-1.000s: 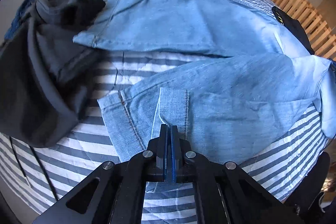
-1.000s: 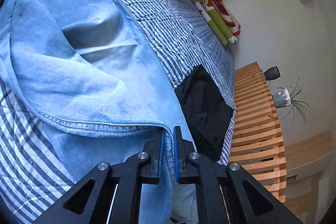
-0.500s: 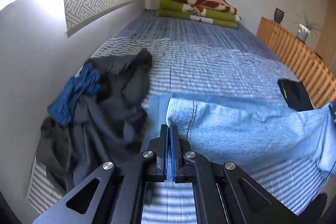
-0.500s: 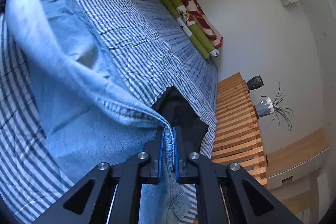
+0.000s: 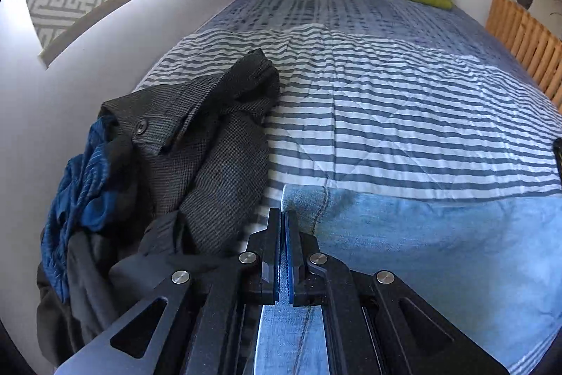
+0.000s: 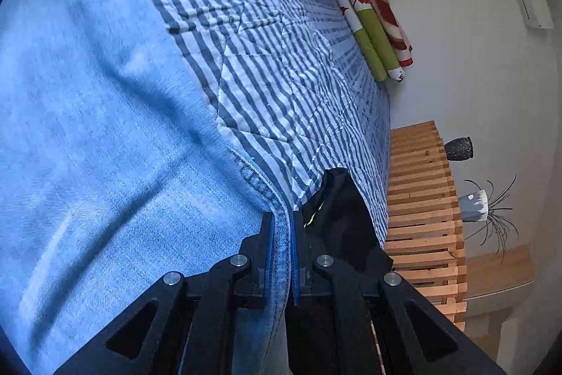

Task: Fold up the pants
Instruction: 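Pull the denim flat with both tools, then open them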

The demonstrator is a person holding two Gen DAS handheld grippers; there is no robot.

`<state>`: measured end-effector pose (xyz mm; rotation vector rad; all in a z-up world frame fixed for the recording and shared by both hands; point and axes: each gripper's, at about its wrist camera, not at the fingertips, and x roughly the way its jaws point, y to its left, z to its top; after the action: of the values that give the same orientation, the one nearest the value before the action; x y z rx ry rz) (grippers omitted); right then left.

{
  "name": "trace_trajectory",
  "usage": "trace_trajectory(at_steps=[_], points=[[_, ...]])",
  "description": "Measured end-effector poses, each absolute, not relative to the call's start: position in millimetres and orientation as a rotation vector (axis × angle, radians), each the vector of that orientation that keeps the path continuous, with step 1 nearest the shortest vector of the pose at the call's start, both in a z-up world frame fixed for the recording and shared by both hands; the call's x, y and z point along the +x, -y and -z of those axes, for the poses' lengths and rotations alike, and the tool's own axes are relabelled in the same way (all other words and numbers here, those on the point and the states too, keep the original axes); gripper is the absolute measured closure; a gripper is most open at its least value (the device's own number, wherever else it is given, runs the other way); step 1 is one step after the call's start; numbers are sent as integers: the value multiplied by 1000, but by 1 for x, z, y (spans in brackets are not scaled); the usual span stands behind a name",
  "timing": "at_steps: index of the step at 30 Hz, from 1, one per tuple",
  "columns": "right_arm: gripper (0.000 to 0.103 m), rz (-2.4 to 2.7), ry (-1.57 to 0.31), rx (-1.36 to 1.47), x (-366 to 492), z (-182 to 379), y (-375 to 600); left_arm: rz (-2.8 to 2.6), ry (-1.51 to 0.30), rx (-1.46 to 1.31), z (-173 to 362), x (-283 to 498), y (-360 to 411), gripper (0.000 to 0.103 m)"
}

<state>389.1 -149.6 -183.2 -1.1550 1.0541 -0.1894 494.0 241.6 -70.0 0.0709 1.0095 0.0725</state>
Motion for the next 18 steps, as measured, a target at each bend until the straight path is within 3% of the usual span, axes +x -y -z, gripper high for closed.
trace_trajectory(at_steps=[3, 5, 7, 9, 10, 12, 14, 18], points=[[94, 152, -1131, -1151, 391, 200, 152, -99, -1040, 80, 87, 507, -240, 98], [84, 129, -1153, -1115, 388, 194, 153, -135, -1050, 84, 86, 507, -246, 97], [67, 110, -1150, -1052, 386, 176, 155, -157, -1029, 70, 77, 499, -253, 92], [59, 104, -1128, -989, 383, 152, 159, -147, -1005, 47, 61, 482, -261, 90], [59, 110, -1117, -958, 381, 140, 162, -137, -989, 25, 54, 470, -264, 87], [59, 108, -1091, -878, 368, 112, 167, -102, -977, 13, 44, 440, -265, 64], [59, 95, -1070, -823, 352, 91, 168, -66, -977, 6, 43, 407, -262, 53], [58, 66, -1039, -717, 299, 59, 167, 0, -1046, -102, 64, 343, -255, 53]])
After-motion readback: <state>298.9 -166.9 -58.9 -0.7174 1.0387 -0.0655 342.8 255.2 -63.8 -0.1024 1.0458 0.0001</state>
